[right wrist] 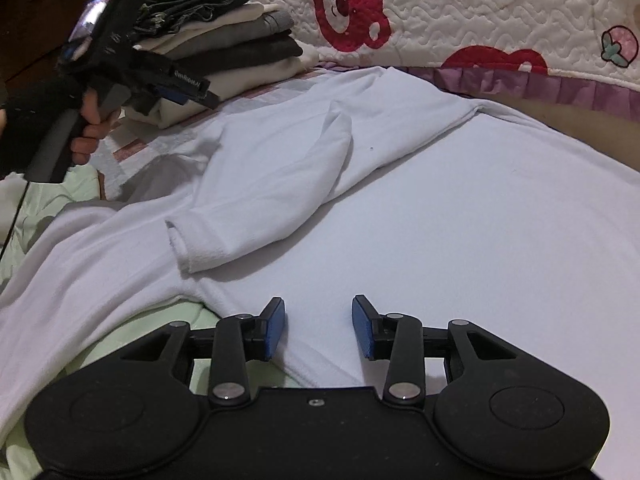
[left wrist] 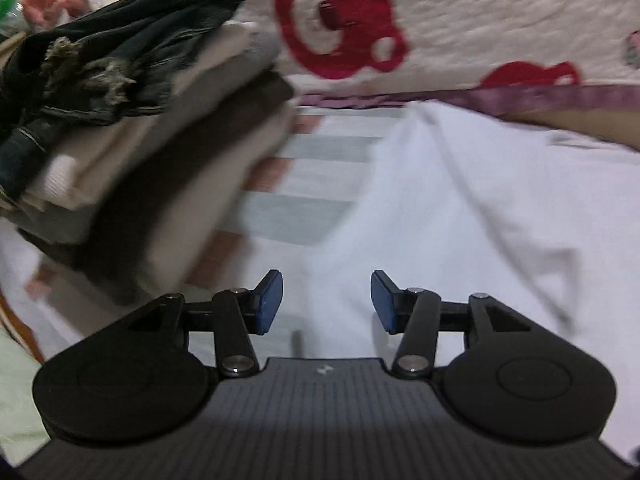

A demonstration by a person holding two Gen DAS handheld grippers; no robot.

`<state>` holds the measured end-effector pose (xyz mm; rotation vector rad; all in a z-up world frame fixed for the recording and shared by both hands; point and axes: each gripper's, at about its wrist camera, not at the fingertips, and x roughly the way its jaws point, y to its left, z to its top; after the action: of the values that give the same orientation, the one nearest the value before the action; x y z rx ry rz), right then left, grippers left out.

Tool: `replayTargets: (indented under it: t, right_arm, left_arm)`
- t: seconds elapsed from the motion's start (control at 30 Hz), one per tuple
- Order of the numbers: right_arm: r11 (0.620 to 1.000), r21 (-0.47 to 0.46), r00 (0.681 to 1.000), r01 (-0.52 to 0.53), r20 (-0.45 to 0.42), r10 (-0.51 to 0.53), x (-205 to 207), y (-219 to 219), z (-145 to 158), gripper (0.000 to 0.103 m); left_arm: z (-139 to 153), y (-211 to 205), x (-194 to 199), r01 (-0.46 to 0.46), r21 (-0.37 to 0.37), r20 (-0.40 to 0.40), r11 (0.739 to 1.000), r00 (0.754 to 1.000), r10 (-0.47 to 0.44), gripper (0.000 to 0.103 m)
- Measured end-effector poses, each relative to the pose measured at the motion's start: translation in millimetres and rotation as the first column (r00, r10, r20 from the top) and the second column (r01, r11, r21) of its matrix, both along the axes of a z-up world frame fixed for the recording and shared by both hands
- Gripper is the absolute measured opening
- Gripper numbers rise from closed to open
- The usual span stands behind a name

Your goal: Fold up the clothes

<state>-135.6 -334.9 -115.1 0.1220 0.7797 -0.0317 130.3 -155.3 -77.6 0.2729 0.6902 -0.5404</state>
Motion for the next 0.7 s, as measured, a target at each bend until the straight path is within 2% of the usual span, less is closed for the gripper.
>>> replayTargets:
  t: [0.07,0.13,0.17,0.23,0.33,0.37,0.4,0.43,0.47,0.5,0.57,0.7]
  right_arm:
    - [1.000,0.000,1.000,0.006,0.004,-0.006,-2,4,0,0.044]
    - [1.000,0.011,1.000,0.010,0.006,-0.010,-3,6,1,0.044]
    - [1.000,0.023,1.000,0.011,0.008,-0.011,-3,7,1,0.044]
    - [0.998,0.055,1.000,0.009,0.020,-0.010,-4,6,0,0.043]
    - [0.991,0.131,0.998,0.041,0.046,-0.048,-7,0,-3,0.043]
    - [0.986,0.155,0.997,0.053,0.052,-0.062,-9,-2,-4,0.044]
    - [0.986,0.157,0.996,0.055,0.054,-0.064,-9,-2,-5,0.044]
    - [0.986,0.158,0.996,0.056,0.057,-0.066,-9,-2,-6,0.044]
    - [0.986,0.159,0.996,0.057,0.060,-0.068,-10,-1,-6,0.044]
    - [0.988,0.146,0.996,0.054,0.061,-0.063,-9,1,-7,0.044]
    - [0.990,0.128,0.996,0.051,0.060,-0.059,-9,4,-8,0.044]
    - [0.990,0.125,0.996,0.063,0.059,-0.070,-8,5,-8,0.044]
  left_arm:
    - [5,-3,-16,0.076,-0.062,-0.025,0.995,0.997,-0.078,0.049]
    - [2,-19,-26,0.189,-0.140,-0.103,0.972,0.974,-0.204,0.054]
    - [-3,-27,-29,0.230,-0.184,-0.165,0.956,0.951,-0.260,0.059]
    - [-18,-42,-28,0.249,-0.261,-0.321,0.933,0.889,-0.327,0.065]
    - [-41,-55,-28,0.177,-0.217,-0.499,0.960,0.825,-0.265,0.067]
    - [-41,-55,-31,0.182,-0.218,-0.473,0.959,0.840,-0.267,0.067]
    - [-41,-55,-34,0.186,-0.218,-0.449,0.958,0.852,-0.267,0.062]
    - [-41,-54,-36,0.190,-0.208,-0.437,0.959,0.860,-0.265,0.053]
    - [-41,-53,-37,0.194,-0.199,-0.424,0.961,0.867,-0.263,0.013]
    - [-40,-51,-39,0.194,-0.196,-0.411,0.961,0.874,-0.260,0.004]
    - [-29,-32,-42,0.144,-0.262,-0.385,0.954,0.891,-0.240,0.004]
    - [-41,8,-34,-0.016,-0.339,-0.476,0.941,0.865,-0.156,0.005]
